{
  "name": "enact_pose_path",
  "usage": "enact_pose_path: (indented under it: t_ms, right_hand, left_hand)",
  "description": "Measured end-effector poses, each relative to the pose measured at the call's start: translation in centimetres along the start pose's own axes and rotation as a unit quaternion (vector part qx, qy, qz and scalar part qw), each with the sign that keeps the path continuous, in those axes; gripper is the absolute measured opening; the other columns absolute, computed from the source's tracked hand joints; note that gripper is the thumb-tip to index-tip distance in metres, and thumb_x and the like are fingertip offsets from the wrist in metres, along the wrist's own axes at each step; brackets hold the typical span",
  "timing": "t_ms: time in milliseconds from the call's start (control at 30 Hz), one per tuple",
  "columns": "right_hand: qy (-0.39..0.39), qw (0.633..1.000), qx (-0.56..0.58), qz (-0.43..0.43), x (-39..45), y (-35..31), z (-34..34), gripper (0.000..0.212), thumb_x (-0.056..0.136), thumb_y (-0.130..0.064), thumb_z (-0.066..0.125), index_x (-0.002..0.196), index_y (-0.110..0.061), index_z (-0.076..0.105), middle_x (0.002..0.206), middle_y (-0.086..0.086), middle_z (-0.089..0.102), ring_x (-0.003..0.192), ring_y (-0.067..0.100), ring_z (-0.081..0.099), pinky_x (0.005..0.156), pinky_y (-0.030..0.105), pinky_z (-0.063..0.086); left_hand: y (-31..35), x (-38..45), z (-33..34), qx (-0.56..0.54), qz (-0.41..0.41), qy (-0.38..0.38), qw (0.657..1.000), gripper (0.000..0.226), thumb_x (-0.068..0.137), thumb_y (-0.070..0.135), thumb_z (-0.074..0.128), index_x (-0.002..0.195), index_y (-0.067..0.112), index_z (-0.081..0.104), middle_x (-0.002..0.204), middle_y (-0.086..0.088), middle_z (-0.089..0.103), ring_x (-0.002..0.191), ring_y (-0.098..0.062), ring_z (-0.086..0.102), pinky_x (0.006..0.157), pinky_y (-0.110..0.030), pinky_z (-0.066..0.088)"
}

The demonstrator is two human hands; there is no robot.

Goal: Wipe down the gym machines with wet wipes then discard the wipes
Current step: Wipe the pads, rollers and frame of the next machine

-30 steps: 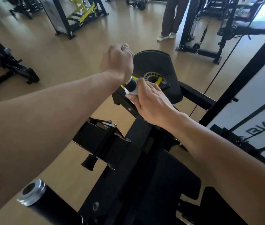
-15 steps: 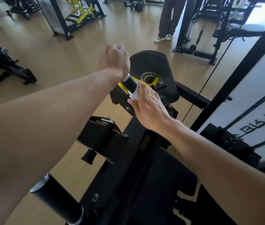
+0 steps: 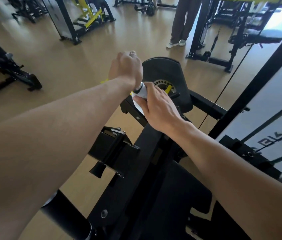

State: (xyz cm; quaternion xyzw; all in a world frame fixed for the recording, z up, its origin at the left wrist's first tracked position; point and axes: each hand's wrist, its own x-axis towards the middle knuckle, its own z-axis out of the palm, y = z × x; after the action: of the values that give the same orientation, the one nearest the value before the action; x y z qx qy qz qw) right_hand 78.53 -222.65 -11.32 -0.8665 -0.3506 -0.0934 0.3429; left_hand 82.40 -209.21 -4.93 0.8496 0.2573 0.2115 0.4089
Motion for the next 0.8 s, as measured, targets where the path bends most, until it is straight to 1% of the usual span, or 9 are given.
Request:
enact_pose_path:
  t_ms: [100, 200, 300, 367, 467, 567, 633, 700, 800]
  right_hand:
    - [0.005, 1.0, 0.006, -0.02, 0.6, -0.2, 0.1, 0.039, 0.106, -0.042, 0.045, 0.124, -0.008, 0.05, 0.112, 0.006, 0.065, 0.101, 0.021, 0.059, 0.093, 0.028, 0.039]
    - [-0.033, 0.999, -0.029, 0.012, -0.9, 1.8, 0.4, 0.033, 0.105, -0.041, 0.049, 0.116, -0.01, 0.048, 0.107, 0.005, 0.064, 0.099, 0.023, 0.06, 0.097, 0.04, 0.045]
    - [-0.078, 0.993, -0.089, 0.018, -1.8, 3.3, -0.2, 0.032, 0.104, -0.041, 0.051, 0.115, -0.011, 0.048, 0.105, 0.005, 0.065, 0.101, 0.024, 0.061, 0.102, 0.037, 0.042]
    - [-0.092, 0.992, -0.08, 0.006, -0.9, 2.4, -1.0, 0.034, 0.104, -0.042, 0.052, 0.117, -0.01, 0.048, 0.105, 0.004, 0.065, 0.101, 0.024, 0.06, 0.094, 0.03, 0.039]
    - [-0.059, 0.998, 0.005, -0.021, 1.4, -0.6, -1.4, 0.028, 0.104, -0.04, 0.051, 0.108, -0.012, 0.045, 0.096, -0.003, 0.056, 0.086, 0.016, 0.052, 0.077, 0.021, 0.029]
    - [-0.029, 0.998, 0.046, -0.007, 1.1, -1.2, -0.6, 0.026, 0.104, -0.036, 0.05, 0.105, -0.012, 0.041, 0.093, -0.004, 0.051, 0.083, 0.015, 0.047, 0.071, 0.023, 0.028]
    - [-0.054, 0.998, -0.002, 0.021, -0.3, 0.6, -0.2, 0.027, 0.104, -0.037, 0.05, 0.112, -0.011, 0.043, 0.096, -0.003, 0.055, 0.089, 0.018, 0.052, 0.078, 0.029, 0.035]
    - [-0.103, 0.992, -0.06, 0.039, -1.8, 2.9, -0.3, 0.025, 0.104, -0.035, 0.049, 0.115, -0.013, 0.043, 0.099, -0.001, 0.061, 0.099, 0.021, 0.057, 0.098, 0.038, 0.043]
    - [-0.148, 0.982, -0.118, 0.012, -1.9, 4.1, -1.1, 0.021, 0.105, -0.036, 0.048, 0.106, -0.018, 0.036, 0.1, 0.001, 0.067, 0.107, 0.022, 0.063, 0.12, 0.039, 0.028]
  left_hand:
    - [-0.3, 0.4, 0.2, 0.01, 0.003, -0.005, 1.0, 0.047, 0.101, 0.034, 0.031, 0.103, 0.014, 0.074, 0.109, -0.009, 0.071, 0.105, -0.031, 0.064, 0.096, -0.041, 0.049]
    - [-0.5, 0.5, 0.4, 0.007, 0.01, 0.002, 1.0, 0.048, 0.1, 0.036, 0.032, 0.101, 0.014, 0.074, 0.108, -0.008, 0.071, 0.105, -0.031, 0.063, 0.097, -0.042, 0.049]
    - [-0.5, 0.5, 0.4, 0.001, 0.018, 0.001, 1.0, 0.047, 0.101, 0.036, 0.033, 0.1, 0.014, 0.074, 0.106, -0.008, 0.071, 0.101, -0.029, 0.064, 0.095, -0.043, 0.05]
    - [-0.4, 0.6, 0.4, 0.007, 0.02, 0.001, 1.0, 0.046, 0.102, 0.036, 0.032, 0.103, 0.014, 0.074, 0.108, -0.007, 0.07, 0.102, -0.029, 0.064, 0.095, -0.042, 0.05]
    - [-0.5, 0.7, 0.4, 0.022, 0.017, 0.001, 1.0, 0.046, 0.103, 0.035, 0.031, 0.106, 0.015, 0.073, 0.111, -0.007, 0.07, 0.106, -0.029, 0.063, 0.097, -0.041, 0.048]
    - [-0.7, 0.8, 0.4, 0.032, 0.015, -0.006, 0.999, 0.046, 0.102, 0.035, 0.03, 0.105, 0.016, 0.072, 0.109, -0.007, 0.07, 0.104, -0.029, 0.063, 0.097, -0.041, 0.048]
    - [-0.7, 0.8, 0.5, 0.033, 0.021, -0.004, 0.999, 0.047, 0.103, 0.035, 0.03, 0.107, 0.015, 0.072, 0.112, -0.008, 0.069, 0.106, -0.029, 0.063, 0.098, -0.042, 0.048]
    - [-0.6, 0.9, 0.4, 0.043, 0.03, -0.007, 0.999, 0.047, 0.103, 0.033, 0.03, 0.106, 0.014, 0.072, 0.113, -0.009, 0.069, 0.106, -0.029, 0.062, 0.098, -0.042, 0.048]
    - [-0.4, 0.8, 0.5, 0.049, 0.043, -0.005, 0.998, 0.047, 0.104, 0.032, 0.03, 0.104, 0.013, 0.073, 0.112, -0.009, 0.069, 0.106, -0.03, 0.061, 0.097, -0.041, 0.048]
